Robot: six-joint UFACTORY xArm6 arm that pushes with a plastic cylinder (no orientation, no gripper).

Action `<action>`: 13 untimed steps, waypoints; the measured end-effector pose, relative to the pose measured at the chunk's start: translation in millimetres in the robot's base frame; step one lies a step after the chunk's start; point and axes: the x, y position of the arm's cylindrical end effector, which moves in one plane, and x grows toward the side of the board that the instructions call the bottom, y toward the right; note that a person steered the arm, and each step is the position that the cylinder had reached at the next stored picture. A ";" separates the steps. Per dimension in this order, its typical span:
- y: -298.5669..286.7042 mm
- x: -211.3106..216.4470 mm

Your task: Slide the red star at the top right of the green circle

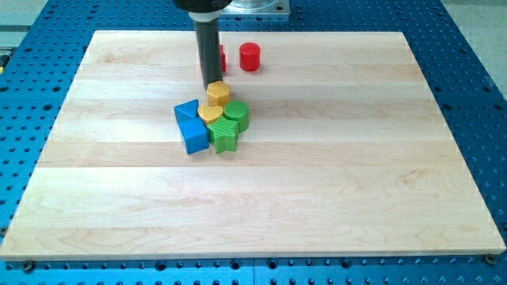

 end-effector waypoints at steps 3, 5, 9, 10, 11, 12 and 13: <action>-11.6 29.4; -52.5 0.8; 22.6 -21.4; 5.6 -17.3; -23.3 -9.4; -33.1 -9.5; -71.1 3.5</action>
